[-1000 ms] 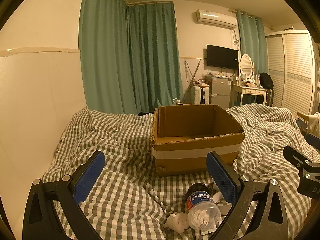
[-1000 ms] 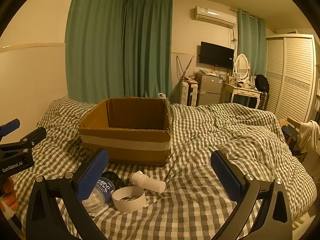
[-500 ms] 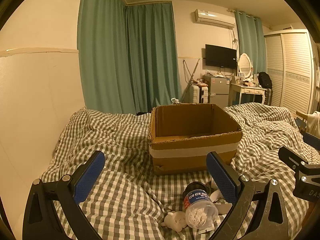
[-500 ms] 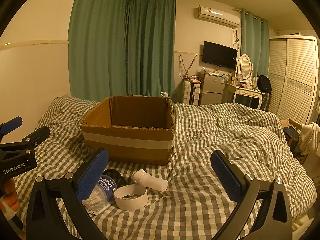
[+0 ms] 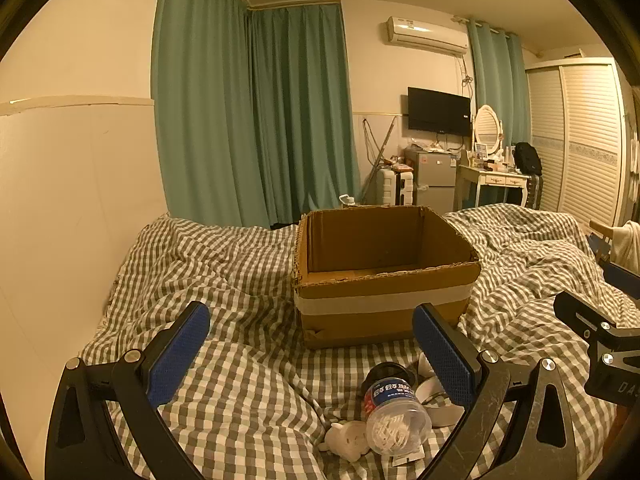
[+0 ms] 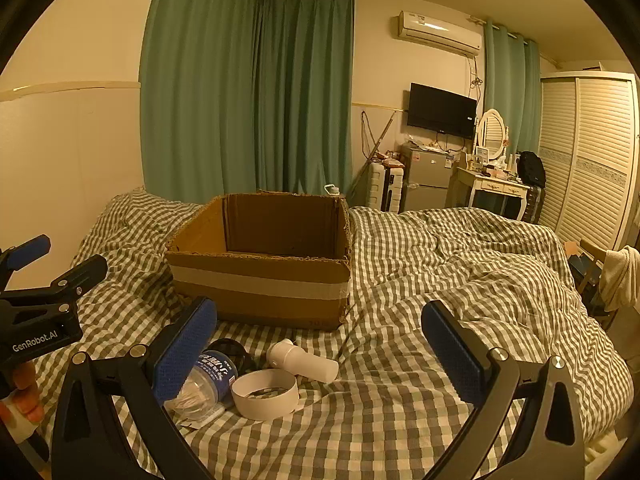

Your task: Organize objects

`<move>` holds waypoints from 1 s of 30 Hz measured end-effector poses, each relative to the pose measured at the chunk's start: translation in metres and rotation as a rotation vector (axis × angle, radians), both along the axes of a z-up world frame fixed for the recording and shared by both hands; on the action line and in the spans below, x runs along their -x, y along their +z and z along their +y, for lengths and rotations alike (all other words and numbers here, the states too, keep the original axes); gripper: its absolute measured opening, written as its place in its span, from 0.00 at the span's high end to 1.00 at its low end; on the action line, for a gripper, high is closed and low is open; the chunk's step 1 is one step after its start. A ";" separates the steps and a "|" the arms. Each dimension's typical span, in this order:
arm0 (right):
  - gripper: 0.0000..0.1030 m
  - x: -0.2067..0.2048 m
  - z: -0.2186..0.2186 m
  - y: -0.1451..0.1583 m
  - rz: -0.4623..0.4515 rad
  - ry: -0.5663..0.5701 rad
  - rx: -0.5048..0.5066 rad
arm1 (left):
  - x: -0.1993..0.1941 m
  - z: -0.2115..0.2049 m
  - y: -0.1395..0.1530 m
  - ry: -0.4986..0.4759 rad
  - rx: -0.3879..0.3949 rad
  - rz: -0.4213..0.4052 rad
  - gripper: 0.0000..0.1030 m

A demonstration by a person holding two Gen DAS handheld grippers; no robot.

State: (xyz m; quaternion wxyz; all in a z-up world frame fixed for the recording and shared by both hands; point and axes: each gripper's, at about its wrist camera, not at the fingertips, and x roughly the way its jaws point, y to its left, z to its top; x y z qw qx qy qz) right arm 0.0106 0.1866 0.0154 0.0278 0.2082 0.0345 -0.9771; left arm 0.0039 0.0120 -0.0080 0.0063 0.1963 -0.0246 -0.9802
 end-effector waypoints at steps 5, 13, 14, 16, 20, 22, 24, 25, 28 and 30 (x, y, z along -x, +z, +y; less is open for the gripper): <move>0.00 -0.002 0.000 0.001 -0.002 0.004 -0.009 | 0.000 0.002 -0.001 -0.007 0.002 -0.007 0.00; 0.00 -0.004 0.000 0.002 -0.007 0.007 -0.010 | -0.002 0.005 -0.005 -0.012 0.008 -0.021 0.00; 0.00 -0.005 0.000 0.002 -0.007 0.006 -0.012 | -0.001 0.004 -0.006 -0.012 0.006 -0.025 0.00; 0.00 -0.005 0.000 0.002 -0.009 0.005 -0.016 | 0.000 0.004 -0.007 -0.009 0.004 -0.034 0.00; 0.00 -0.007 -0.001 0.003 -0.009 0.006 -0.014 | -0.002 0.003 -0.007 -0.007 0.000 -0.035 0.00; 0.00 -0.008 -0.001 0.003 -0.008 0.008 -0.015 | -0.002 0.002 -0.006 -0.006 0.002 -0.031 0.00; 0.00 -0.009 -0.003 0.004 -0.007 0.010 -0.017 | -0.004 0.002 -0.004 -0.008 0.000 -0.028 0.00; 0.00 -0.010 -0.003 0.004 -0.006 0.012 -0.018 | -0.005 0.002 -0.004 -0.009 -0.001 -0.027 0.00; 0.00 -0.011 -0.004 0.005 -0.008 0.016 -0.020 | -0.005 0.003 -0.004 -0.013 0.003 -0.030 0.00; 0.00 -0.010 -0.005 0.004 -0.012 0.016 -0.022 | -0.003 0.003 -0.006 -0.021 0.010 -0.048 0.00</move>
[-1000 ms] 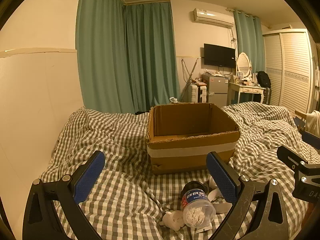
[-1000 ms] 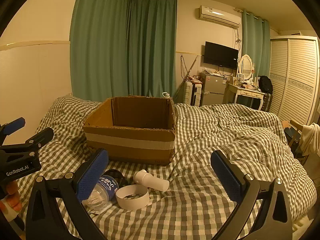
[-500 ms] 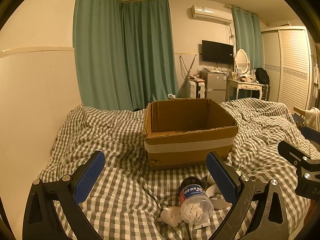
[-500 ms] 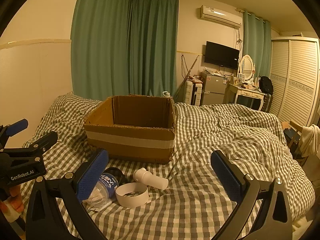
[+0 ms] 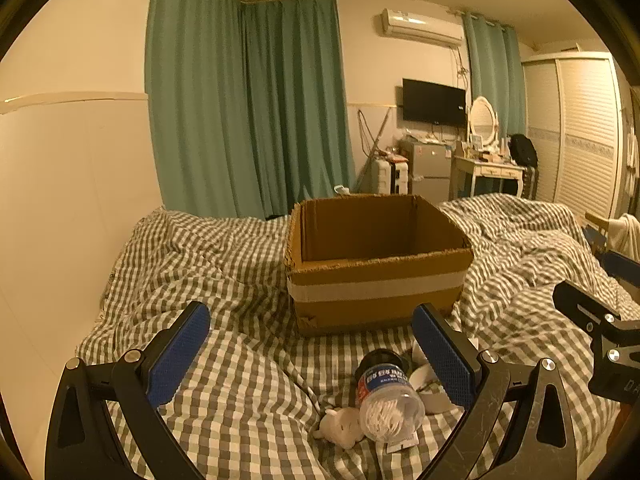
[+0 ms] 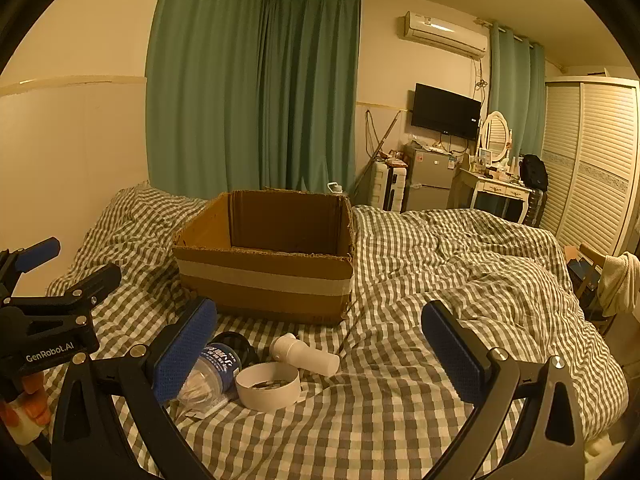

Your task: Organize objects

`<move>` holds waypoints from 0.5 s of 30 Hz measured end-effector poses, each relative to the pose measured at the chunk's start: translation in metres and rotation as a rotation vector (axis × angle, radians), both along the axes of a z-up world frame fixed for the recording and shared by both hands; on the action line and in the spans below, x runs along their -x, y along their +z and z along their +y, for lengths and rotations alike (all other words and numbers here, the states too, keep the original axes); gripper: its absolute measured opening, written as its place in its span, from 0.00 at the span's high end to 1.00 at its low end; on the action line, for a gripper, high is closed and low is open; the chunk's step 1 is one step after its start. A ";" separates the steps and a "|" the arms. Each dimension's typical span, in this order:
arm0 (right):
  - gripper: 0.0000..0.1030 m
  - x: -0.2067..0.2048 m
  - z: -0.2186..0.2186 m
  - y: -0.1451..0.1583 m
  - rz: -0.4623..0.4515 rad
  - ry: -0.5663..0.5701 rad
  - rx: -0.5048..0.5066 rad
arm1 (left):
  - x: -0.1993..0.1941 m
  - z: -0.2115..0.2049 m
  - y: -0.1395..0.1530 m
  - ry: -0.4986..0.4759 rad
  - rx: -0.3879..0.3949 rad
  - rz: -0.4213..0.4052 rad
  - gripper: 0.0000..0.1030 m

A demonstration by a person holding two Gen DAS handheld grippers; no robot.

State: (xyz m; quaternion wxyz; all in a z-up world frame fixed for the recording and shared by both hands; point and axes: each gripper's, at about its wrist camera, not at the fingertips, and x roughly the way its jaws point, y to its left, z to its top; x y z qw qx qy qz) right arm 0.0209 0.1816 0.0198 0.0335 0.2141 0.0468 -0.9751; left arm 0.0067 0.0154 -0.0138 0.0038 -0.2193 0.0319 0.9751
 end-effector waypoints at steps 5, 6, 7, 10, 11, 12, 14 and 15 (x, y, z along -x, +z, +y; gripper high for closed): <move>0.00 0.003 0.001 -0.004 -0.025 -0.005 -0.007 | 0.007 0.001 -0.010 0.001 0.017 -0.062 0.00; 0.00 0.004 0.002 -0.006 -0.032 -0.007 -0.008 | 0.009 0.001 -0.013 -0.001 0.020 -0.076 0.00; 0.00 0.005 0.002 -0.007 -0.037 -0.007 -0.009 | 0.009 0.002 -0.015 -0.002 0.022 -0.088 0.00; 0.00 0.009 0.002 -0.011 -0.056 -0.008 -0.016 | 0.013 0.001 -0.026 0.000 0.035 -0.130 0.00; 0.00 0.010 0.002 -0.013 -0.062 -0.009 -0.019 | 0.014 0.000 -0.029 0.002 0.037 -0.143 0.00; 0.00 0.012 0.002 -0.016 -0.070 -0.010 -0.021 | 0.016 -0.001 -0.034 0.002 0.035 -0.160 0.00; 0.00 0.016 0.002 -0.021 -0.086 -0.014 -0.023 | 0.019 -0.002 -0.042 -0.004 0.031 -0.195 0.00; 0.00 0.018 0.003 -0.024 -0.096 -0.017 -0.024 | 0.021 -0.002 -0.048 -0.010 0.029 -0.219 0.00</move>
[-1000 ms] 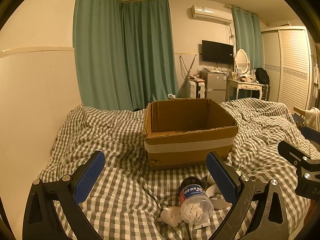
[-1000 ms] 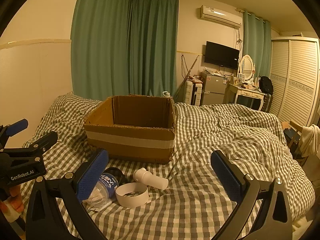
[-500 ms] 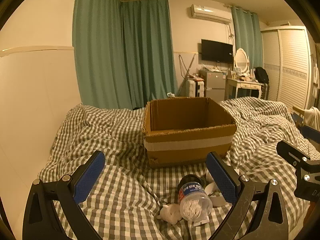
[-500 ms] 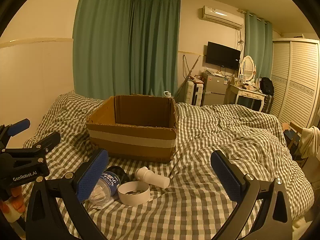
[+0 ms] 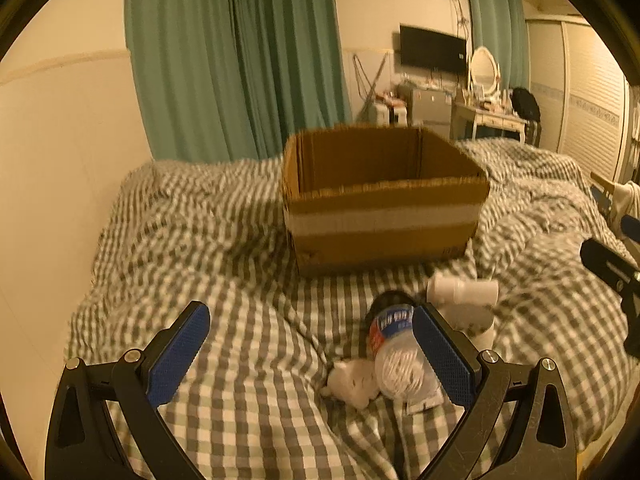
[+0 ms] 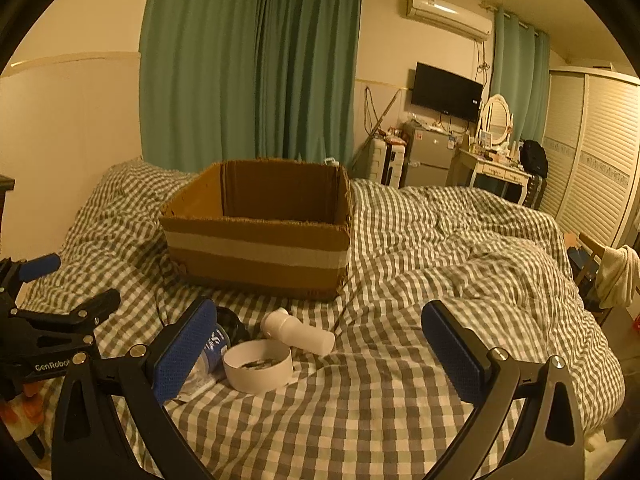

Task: Organize objects
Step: 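Lower the left tool and grasp the clear jar of white swabs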

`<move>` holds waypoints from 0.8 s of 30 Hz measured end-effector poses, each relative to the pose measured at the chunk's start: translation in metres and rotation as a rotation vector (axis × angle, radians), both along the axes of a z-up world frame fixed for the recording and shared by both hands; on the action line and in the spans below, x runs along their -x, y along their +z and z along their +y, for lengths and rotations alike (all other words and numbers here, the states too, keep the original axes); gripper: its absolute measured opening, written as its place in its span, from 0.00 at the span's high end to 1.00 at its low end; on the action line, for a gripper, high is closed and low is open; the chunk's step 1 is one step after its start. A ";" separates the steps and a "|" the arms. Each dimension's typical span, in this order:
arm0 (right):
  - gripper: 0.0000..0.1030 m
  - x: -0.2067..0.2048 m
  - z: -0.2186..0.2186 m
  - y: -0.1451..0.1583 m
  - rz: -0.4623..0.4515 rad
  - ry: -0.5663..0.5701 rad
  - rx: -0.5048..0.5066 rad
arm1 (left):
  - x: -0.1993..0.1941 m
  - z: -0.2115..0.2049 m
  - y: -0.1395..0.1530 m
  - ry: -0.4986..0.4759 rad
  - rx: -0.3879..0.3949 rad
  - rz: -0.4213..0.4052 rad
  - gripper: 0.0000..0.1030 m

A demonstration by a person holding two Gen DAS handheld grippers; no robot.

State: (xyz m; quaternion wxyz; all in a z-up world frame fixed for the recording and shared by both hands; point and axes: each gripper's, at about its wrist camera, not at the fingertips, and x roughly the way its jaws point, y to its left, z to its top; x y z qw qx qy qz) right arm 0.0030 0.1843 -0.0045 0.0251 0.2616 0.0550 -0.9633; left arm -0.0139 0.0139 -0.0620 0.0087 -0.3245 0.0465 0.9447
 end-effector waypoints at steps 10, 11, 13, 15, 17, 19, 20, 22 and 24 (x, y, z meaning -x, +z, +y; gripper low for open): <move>0.00 0.015 0.004 -0.026 -0.067 -0.014 -0.003 | 0.015 0.028 -0.056 -0.096 -0.001 -0.197 0.00; 0.00 0.017 0.005 -0.029 -0.074 -0.019 -0.004 | 0.016 0.033 -0.059 -0.108 -0.001 -0.204 0.00; 0.00 0.020 0.008 -0.032 -0.083 -0.025 -0.003 | 0.021 0.041 -0.063 -0.124 0.005 -0.211 0.00; 0.00 0.024 0.011 -0.037 -0.094 -0.036 -0.004 | 0.025 0.048 -0.066 -0.137 0.009 -0.215 0.00; 0.00 0.026 0.014 -0.040 -0.106 -0.044 -0.003 | 0.030 0.054 -0.069 -0.159 0.000 -0.212 0.00; 0.00 0.028 0.016 -0.043 -0.116 -0.048 -0.001 | 0.031 0.061 -0.070 -0.185 -0.004 -0.207 0.07; 0.00 0.029 0.016 -0.045 -0.121 -0.048 0.001 | 0.033 0.064 -0.072 -0.195 0.004 -0.209 0.15; 0.00 0.030 0.016 -0.047 -0.127 -0.047 0.002 | 0.035 0.069 -0.076 -0.221 0.007 -0.231 0.18; 0.00 0.031 0.015 -0.048 -0.128 -0.044 -0.003 | 0.034 0.071 -0.078 -0.238 -0.010 -0.244 0.18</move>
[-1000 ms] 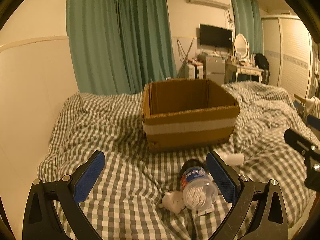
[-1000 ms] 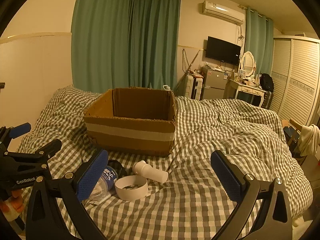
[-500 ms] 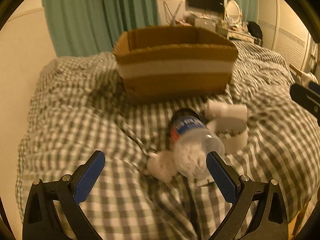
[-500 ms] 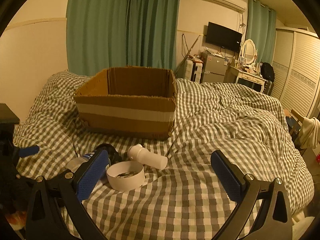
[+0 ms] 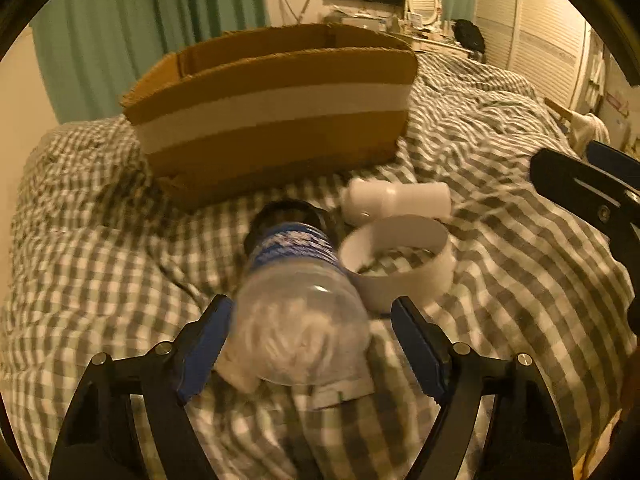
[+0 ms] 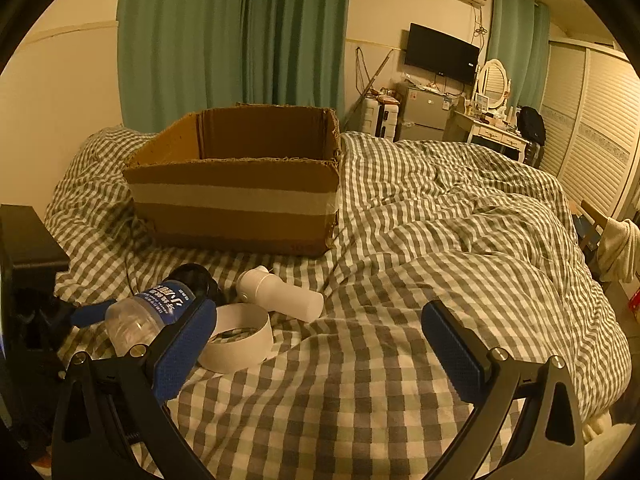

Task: Organize objects
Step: 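Lower the left tool and grasp the clear jar of white swabs, then grasp the white paper ring with the right tool while the left tool lifts the jar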

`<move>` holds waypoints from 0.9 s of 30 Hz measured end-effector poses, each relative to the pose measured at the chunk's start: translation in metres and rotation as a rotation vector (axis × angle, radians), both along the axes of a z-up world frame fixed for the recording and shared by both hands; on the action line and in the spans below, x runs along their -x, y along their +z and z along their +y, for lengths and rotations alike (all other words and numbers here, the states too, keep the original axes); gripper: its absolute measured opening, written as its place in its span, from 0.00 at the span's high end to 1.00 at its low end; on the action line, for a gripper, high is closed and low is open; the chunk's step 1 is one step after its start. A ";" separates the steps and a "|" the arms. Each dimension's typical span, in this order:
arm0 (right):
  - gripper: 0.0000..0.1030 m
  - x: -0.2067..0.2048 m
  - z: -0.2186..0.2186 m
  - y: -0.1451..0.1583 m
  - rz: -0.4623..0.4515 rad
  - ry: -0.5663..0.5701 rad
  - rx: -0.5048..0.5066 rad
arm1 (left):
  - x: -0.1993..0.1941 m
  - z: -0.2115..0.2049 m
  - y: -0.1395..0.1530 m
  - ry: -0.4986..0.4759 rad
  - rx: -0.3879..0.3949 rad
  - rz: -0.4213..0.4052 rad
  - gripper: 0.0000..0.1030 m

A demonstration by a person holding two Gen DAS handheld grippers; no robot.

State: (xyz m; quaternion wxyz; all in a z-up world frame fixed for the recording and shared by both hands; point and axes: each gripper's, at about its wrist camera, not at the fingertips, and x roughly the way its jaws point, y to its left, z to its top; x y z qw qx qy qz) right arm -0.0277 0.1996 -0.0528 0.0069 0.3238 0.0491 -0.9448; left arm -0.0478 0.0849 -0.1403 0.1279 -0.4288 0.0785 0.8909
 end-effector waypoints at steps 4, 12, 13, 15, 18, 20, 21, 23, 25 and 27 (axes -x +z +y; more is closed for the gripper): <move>0.00 0.000 0.001 0.001 0.001 -0.003 0.001 | -0.003 0.007 0.002 -0.011 0.024 0.030 0.18; 0.00 0.001 -0.002 -0.003 -0.013 0.009 -0.003 | 0.003 -0.009 0.005 0.015 -0.014 0.023 0.36; 0.00 0.001 -0.003 -0.004 -0.019 0.014 -0.004 | 0.002 -0.012 0.008 0.016 -0.027 0.022 0.36; 0.00 0.003 -0.009 -0.008 -0.043 0.041 -0.005 | -0.003 -0.019 0.016 0.025 -0.046 0.035 0.36; 0.01 0.007 -0.019 -0.018 -0.088 0.075 -0.006 | -0.007 -0.027 0.028 0.055 -0.018 0.069 0.36; 0.01 0.011 -0.027 -0.028 -0.120 0.101 -0.014 | -0.007 -0.034 0.035 0.080 -0.001 0.092 0.36; 0.01 0.014 -0.029 -0.034 -0.139 0.110 -0.014 | -0.007 -0.038 0.039 0.084 -0.016 0.097 0.36; 0.01 0.022 -0.035 -0.046 -0.187 0.125 -0.035 | -0.006 -0.048 0.044 0.093 -0.052 0.091 0.36; 0.01 0.030 -0.039 -0.058 -0.227 0.140 -0.056 | -0.004 -0.055 0.047 0.107 -0.052 0.096 0.36; 0.01 0.038 -0.041 -0.066 -0.269 0.156 -0.055 | -0.002 -0.059 0.048 0.122 -0.037 0.116 0.36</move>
